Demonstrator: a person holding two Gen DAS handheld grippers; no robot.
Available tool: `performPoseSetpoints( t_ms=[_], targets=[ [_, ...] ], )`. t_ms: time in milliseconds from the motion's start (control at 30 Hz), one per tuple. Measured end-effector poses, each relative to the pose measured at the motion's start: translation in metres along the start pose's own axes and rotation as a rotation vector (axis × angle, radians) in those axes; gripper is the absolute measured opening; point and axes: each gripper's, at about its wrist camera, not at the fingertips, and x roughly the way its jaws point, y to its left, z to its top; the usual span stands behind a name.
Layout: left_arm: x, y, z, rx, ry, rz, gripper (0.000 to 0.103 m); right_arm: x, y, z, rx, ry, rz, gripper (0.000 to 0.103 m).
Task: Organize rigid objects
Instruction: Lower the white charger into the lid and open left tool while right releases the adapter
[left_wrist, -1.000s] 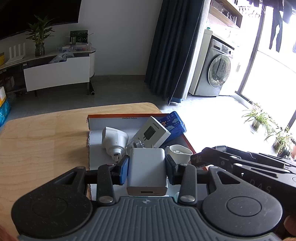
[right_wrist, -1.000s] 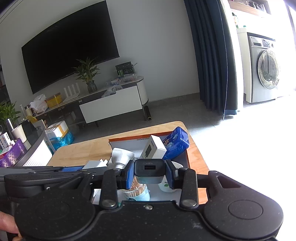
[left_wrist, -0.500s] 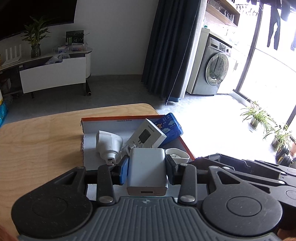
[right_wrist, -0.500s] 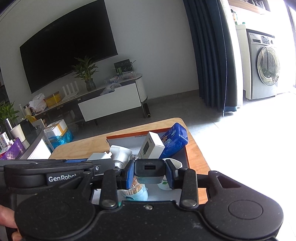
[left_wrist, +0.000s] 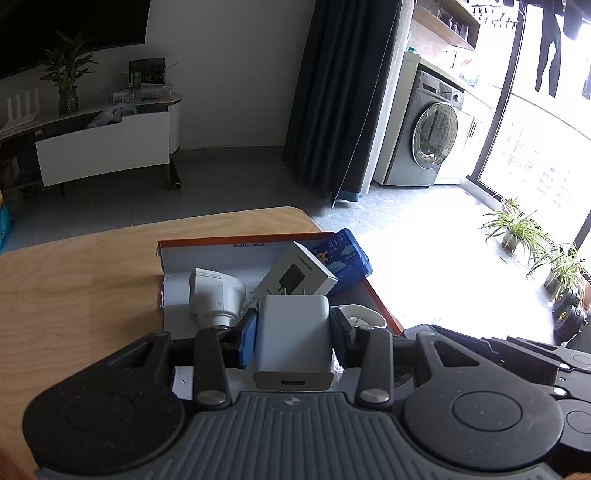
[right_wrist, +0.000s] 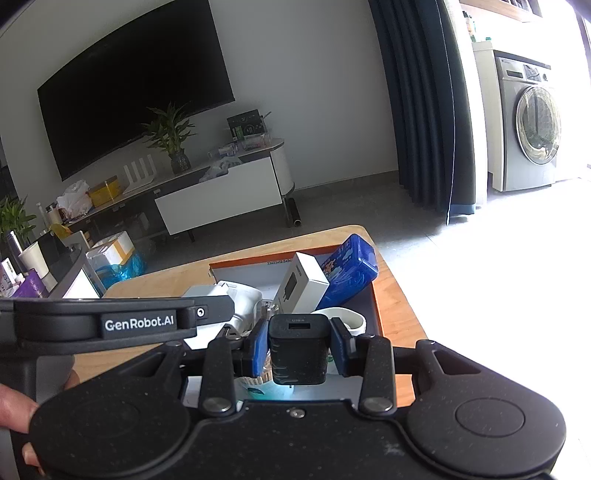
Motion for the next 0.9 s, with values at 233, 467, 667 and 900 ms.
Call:
performPoseSetpoints(
  t_ms=[233,467,667,900],
  targets=[
    [0.015,-0.001,0.007,-0.006,0.012,-0.01,0.041,0.007,-0.002,0.0,0.001,0.014,0.017,0.046],
    [0.031,0.001,0.016,-0.032,0.035,-0.031,0.041,0.004,-0.007,-0.001,0.014,0.002,0.03,0.05],
    [0.037,-0.001,0.019,-0.061,0.032,-0.066,0.049,-0.003,-0.01,-0.003,0.02,-0.008,0.034,0.051],
    [0.013,0.002,0.021,-0.064,-0.01,-0.051,0.06,-0.014,-0.008,-0.002,0.016,-0.027,0.039,0.053]
  ],
)
